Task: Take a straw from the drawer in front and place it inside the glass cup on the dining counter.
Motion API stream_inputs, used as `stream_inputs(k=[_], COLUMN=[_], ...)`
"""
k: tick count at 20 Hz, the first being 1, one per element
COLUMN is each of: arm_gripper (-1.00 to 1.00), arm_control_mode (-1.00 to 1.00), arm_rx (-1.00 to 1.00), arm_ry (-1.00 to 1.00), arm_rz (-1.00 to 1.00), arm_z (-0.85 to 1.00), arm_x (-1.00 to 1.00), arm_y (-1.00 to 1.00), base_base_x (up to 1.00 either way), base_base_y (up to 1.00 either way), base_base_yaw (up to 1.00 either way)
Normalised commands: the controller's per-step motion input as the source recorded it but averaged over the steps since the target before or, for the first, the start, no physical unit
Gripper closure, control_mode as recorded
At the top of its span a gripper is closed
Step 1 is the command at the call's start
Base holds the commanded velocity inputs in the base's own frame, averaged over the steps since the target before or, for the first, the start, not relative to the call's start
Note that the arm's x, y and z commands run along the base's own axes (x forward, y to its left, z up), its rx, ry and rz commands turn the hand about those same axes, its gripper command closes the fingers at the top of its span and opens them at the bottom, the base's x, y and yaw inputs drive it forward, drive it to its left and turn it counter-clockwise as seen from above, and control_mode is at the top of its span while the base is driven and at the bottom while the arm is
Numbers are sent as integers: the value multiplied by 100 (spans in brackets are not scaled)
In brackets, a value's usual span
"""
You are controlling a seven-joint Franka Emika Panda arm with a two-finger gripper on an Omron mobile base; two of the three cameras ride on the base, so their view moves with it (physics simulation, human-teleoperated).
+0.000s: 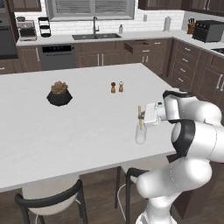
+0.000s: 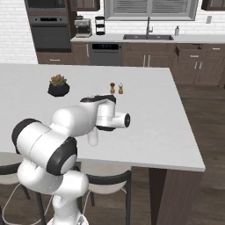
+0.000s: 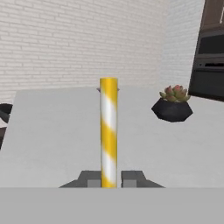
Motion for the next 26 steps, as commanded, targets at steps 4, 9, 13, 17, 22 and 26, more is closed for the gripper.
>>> stream_inputs(k=[4, 9, 13, 17, 22, 26], arm_gripper=[100, 100, 100, 100, 100, 100], arm_control_mode=[-100, -100, -100, -100, -100, -100], arm_rx=[0, 0, 0, 0, 0, 0], arm_ry=[6, 2, 0, 0, 0, 0], arm_rz=[0, 1, 1, 1, 1, 2], arm_z=[0, 0, 0, 0, 0, 0], arm_x=[-3, -10, -12, -14, -10, -4], arm_y=[0, 0, 0, 0, 0, 0], base_base_x=[0, 0, 0, 0, 0, 0], base_base_y=[0, 0, 0, 0, 0, 0], base_base_yaw=[0, 0, 0, 0, 0, 0])
